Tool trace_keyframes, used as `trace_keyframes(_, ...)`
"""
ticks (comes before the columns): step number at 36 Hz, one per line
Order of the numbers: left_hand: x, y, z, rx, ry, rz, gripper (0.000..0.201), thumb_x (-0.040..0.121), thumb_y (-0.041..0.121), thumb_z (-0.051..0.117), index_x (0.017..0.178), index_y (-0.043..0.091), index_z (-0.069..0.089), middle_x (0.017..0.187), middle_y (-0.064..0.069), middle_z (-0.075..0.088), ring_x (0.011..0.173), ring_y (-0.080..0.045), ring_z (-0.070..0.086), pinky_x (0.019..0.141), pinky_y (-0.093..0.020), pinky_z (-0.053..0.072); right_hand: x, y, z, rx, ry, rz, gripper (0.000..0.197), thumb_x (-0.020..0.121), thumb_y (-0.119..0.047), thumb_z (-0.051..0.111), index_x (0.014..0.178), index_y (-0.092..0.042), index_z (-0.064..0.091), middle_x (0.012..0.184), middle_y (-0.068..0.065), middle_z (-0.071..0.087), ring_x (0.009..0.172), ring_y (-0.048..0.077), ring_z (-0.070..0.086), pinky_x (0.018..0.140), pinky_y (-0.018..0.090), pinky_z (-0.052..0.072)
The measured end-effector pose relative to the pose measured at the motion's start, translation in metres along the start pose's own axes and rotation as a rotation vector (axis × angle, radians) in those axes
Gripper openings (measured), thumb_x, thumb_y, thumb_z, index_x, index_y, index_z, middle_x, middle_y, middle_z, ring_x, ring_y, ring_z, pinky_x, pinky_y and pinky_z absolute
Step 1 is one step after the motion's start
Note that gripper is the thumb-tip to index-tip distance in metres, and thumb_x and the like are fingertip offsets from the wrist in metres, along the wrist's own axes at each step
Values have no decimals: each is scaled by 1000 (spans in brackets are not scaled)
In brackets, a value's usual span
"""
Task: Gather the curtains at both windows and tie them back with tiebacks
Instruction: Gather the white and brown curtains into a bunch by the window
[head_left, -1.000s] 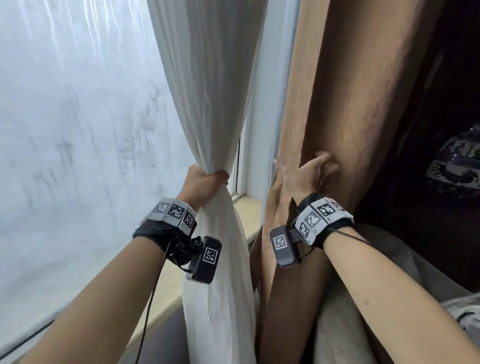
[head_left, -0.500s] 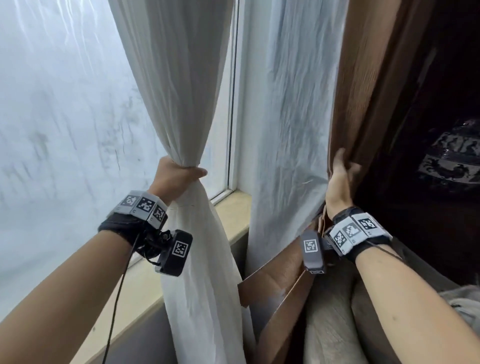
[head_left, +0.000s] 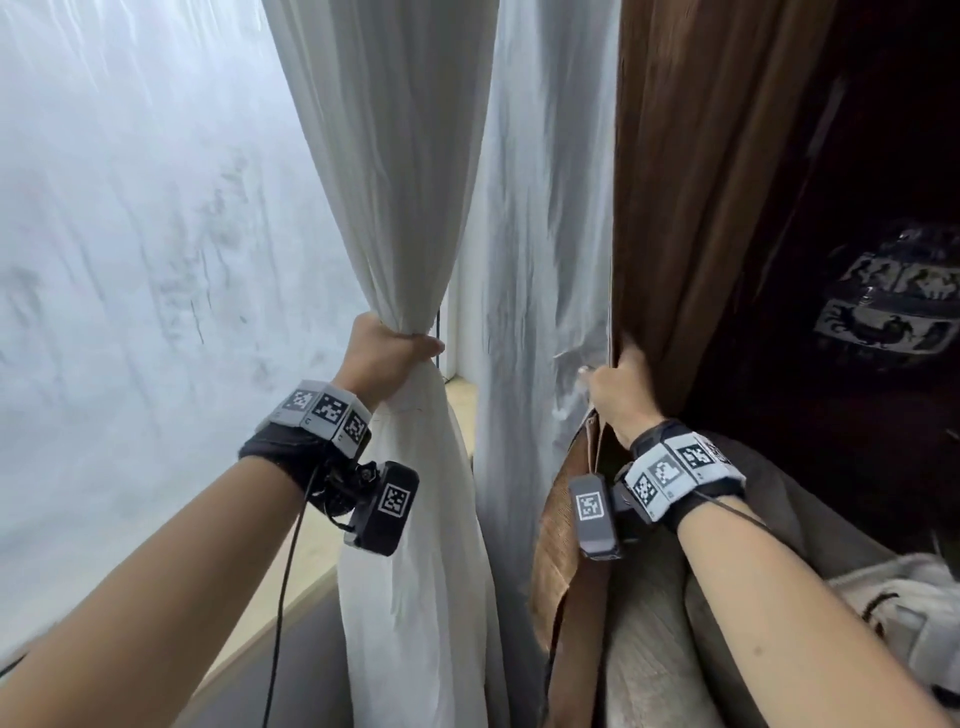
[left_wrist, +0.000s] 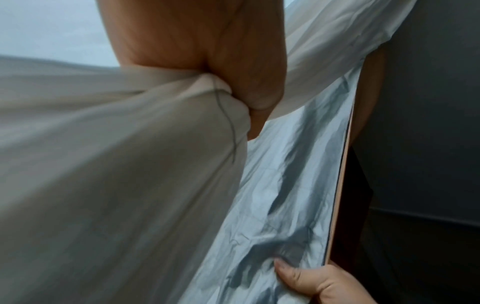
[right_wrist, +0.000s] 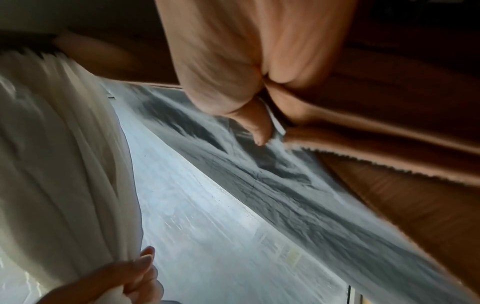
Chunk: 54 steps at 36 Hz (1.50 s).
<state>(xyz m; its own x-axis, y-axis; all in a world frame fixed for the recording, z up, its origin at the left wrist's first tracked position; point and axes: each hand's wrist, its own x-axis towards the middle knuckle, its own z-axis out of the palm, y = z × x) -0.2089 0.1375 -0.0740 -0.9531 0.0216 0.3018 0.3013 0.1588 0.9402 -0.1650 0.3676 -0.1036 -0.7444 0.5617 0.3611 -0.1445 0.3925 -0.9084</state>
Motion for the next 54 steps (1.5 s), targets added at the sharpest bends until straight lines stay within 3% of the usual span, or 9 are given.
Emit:
trace_keyframes(7, -1, 1, 14, 0, 4, 19, 18, 74, -4, 75, 87, -1, 63, 76, -9, 57, 59, -13, 56, 44, -12, 44, -13, 4, -2, 101, -202, 69, 24, 87, 13, 59, 109, 6, 63, 102, 15, 70, 82, 11, 69, 90, 34, 53)
trace_keyframes(11, 0, 1, 16, 14, 23, 24, 17, 75, -5, 73, 79, 2, 58, 68, -6, 50, 56, -14, 51, 41, -11, 42, -21, 0, -11, 68, -204, 145, 34, 90, 23, 42, 75, -7, 45, 75, 0, 52, 68, 9, 55, 54, 4, 46)
trace_keyframes(14, 3, -1, 14, 27, 42, 20, 20, 76, -4, 74, 72, 4, 55, 66, -5, 50, 58, -16, 52, 45, -15, 45, -16, 3, -22, 12, -86, 135, 35, 89, 22, 41, 72, -9, 43, 70, -2, 44, 67, 12, 45, 45, 1, 36)
trace_keyframes(19, 8, -8, 5, 36, 106, 11, 17, 75, 0, 74, 84, 2, 59, 78, -11, 53, 69, -23, 53, 58, -29, 46, -4, 9, -41, -116, 109, 138, 35, 83, 15, 43, 109, 7, 65, 91, 9, 58, 89, 19, 54, 74, 24, 40)
trace_keyframes(24, 13, -13, 1, 45, 155, -15, 19, 72, 3, 76, 82, 1, 61, 75, -9, 56, 72, -25, 57, 66, -36, 51, -10, 8, -38, -139, 37, 180, 25, 84, 13, 48, 105, 7, 62, 102, 21, 65, 100, 30, 62, 77, 34, 47)
trace_keyframes(29, 0, -4, 19, -26, 68, 17, 23, 72, 5, 82, 70, 12, 60, 71, -1, 58, 69, -21, 60, 59, -26, 49, -37, -1, -7, -76, -172, 202, 27, 89, 9, 57, 115, 17, 53, 102, 20, 59, 96, 25, 58, 52, 15, 39)
trace_keyframes(37, -21, 14, 47, -133, -224, 92, 38, 59, 17, 93, 88, 22, 70, 89, 8, 73, 82, 0, 71, 75, -18, 56, -63, -17, 22, 112, -376, 135, 35, 87, 23, 47, 120, 15, 56, 116, 28, 63, 111, 37, 60, 73, 16, 49)
trace_keyframes(44, -21, 16, 45, -175, -332, -7, 48, 59, 15, 91, 102, 8, 71, 97, -4, 76, 91, -13, 73, 81, -28, 58, -62, -15, 15, 124, -429, 165, 37, 89, 17, 53, 125, 10, 56, 125, 24, 61, 118, 34, 58, 98, 31, 45)
trace_keyframes(54, -26, 28, 46, -176, -427, -137, 28, 70, 2, 82, 89, 14, 66, 85, -1, 74, 74, -14, 72, 66, -26, 57, -62, -15, 13, 42, -461, 164, 29, 89, 12, 55, 117, 11, 60, 119, 26, 64, 113, 38, 61, 95, 39, 49)
